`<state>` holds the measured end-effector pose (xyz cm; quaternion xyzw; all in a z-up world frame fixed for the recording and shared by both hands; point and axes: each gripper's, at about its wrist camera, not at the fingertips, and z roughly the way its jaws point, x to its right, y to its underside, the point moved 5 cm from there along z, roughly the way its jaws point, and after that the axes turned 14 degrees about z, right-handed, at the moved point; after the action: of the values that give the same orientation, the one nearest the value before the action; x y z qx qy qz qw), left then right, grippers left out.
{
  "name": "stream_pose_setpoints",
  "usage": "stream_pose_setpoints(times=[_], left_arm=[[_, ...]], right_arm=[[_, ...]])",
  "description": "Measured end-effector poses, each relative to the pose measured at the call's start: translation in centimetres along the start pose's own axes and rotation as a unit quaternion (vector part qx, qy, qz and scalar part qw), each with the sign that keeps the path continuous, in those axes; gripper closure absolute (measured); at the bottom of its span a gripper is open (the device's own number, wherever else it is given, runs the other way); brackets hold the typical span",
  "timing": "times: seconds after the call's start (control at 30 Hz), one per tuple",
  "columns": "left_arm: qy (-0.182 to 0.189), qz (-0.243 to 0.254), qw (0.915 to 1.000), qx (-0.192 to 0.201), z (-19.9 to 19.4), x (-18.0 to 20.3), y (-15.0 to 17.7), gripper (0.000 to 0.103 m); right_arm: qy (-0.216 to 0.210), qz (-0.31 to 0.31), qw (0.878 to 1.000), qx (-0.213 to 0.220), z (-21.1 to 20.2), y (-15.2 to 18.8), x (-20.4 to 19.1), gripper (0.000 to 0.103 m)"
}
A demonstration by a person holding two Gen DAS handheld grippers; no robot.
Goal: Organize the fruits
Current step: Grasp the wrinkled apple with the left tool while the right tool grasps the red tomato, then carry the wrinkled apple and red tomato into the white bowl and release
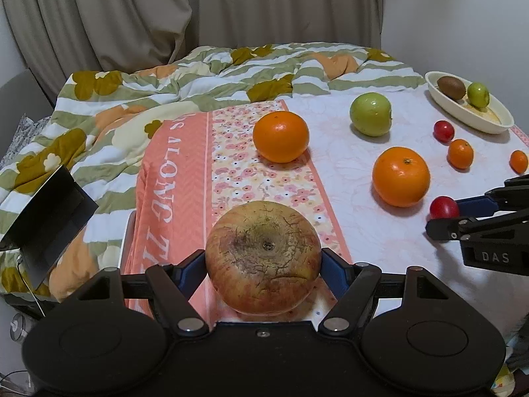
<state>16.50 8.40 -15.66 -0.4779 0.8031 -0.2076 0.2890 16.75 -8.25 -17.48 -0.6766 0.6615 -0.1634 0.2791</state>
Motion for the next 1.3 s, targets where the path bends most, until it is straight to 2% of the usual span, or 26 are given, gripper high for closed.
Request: stream_pose_setpoints(times=[0.3, 0.47, 0.63, 1.0, 1.3], left_arm=[[0.012, -0.006, 0.9995, 0.028, -2.8, 0.7, -0.9, 0.026], [0.028, -0.011, 0.9983, 0.050, -4.9, 1.5, -2.7, 0.026], [0.036, 0.005, 0.9962, 0.079, -7.0, 3.4, -5.6, 0.026], [0.030, 0.005, 0.9912, 0.129, -9.3, 9.8, -13.7, 0.026], [0.026, -0.016, 0.9894, 0.142, -7.8, 15.7, -19.9, 0.026]], right_arm=[[0.003, 0.004, 1.000, 0.018, -2.6, -0.6, -0.2, 0.056], [0.008, 0.030, 0.999, 0.036, -5.4, -1.3, 0.8, 0.056], [0.009, 0.058, 0.997, 0.055, -8.6, -2.4, 3.2, 0.056], [0.014, 0.052, 0.994, 0.095, -14.4, -6.4, 12.4, 0.056], [0.010, 0.034, 0.993, 0.113, -15.4, -10.4, 21.6, 0.056]])
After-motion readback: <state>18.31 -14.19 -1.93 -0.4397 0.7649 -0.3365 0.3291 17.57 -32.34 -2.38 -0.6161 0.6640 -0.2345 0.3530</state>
